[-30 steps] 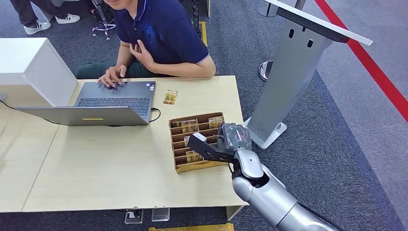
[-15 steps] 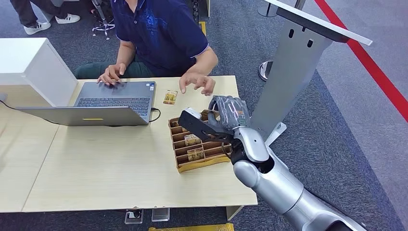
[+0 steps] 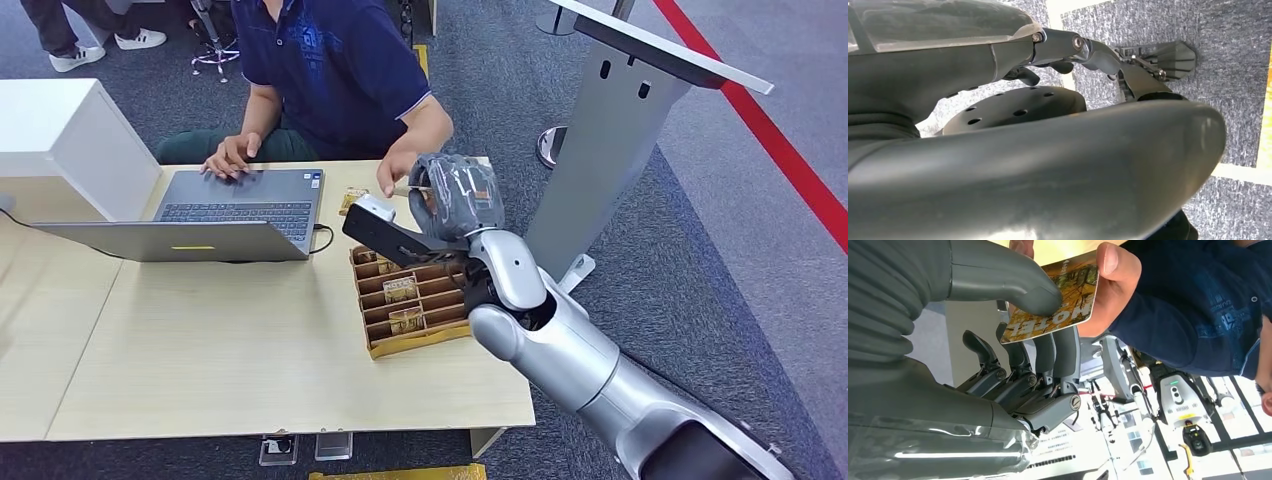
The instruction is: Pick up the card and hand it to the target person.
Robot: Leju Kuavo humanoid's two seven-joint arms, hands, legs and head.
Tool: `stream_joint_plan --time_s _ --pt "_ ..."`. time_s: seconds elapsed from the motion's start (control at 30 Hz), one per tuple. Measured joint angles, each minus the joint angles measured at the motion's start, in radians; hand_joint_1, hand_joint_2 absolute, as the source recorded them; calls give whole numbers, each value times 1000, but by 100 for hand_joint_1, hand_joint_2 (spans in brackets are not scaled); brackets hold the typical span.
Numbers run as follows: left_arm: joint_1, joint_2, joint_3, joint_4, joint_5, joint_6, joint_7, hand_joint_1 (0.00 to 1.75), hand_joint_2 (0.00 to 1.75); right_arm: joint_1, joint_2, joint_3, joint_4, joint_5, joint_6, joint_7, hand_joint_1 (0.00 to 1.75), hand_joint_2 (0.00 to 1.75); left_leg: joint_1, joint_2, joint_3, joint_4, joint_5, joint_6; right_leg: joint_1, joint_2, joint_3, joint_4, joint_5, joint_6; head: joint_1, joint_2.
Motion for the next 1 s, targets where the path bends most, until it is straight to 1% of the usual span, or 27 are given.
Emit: stream_joint_plan --time_s 0.13,0.37,0.5,0.57,0.7,0.83,0.97,1.0 --pt "0 -2 0 0 -1 -4 0 0 0 -6 12 10 51 12 -19 -8 0 175 0 0 0 0 0 0 0 0 0 0 0 0 0 0" --pt "0 -2 -7 0 -6 -10 -1 0 0 -3 15 11 95 24 -19 -7 0 175 0 0 0 0 0 0 0 0 -1 0 0 0 0 0" --pt "0 -2 -7 0 3 -5 -3 0 0 17 12 -3 94 -47 -35 -39 0 175 0 0 0 0 0 0 0 0 -1 0 0 0 0 0" --pt "1 -2 -7 0 8 -3 -5 0 0 39 8 -18 81 -120 -50 -78 0 175 0 0 0 0 0 0 0 0 -1 0 0 0 0 0" --pt "4 0 -7 0 19 -9 -10 0 0 115 -15 -60 15 -312 -85 -182 0 175 0 0 0 0 0 0 0 0 -1 0 0 0 0 0" --pt "10 9 -7 0 21 -26 -20 0 0 209 -54 -99 -69 -472 -92 -268 0 175 0 0 0 0 0 0 0 0 -1 -1 0 0 1 0" --pt "14 19 -7 0 21 -29 -27 0 0 338 -105 -145 -162 -662 -75 -384 0 175 0 0 0 0 -1 0 0 0 -1 -1 0 0 0 0" --pt "14 20 -7 0 21 -29 -27 0 0 356 -111 -151 -172 -685 -72 -398 0 175 0 0 0 0 -1 0 0 0 -1 -1 0 0 -1 0"
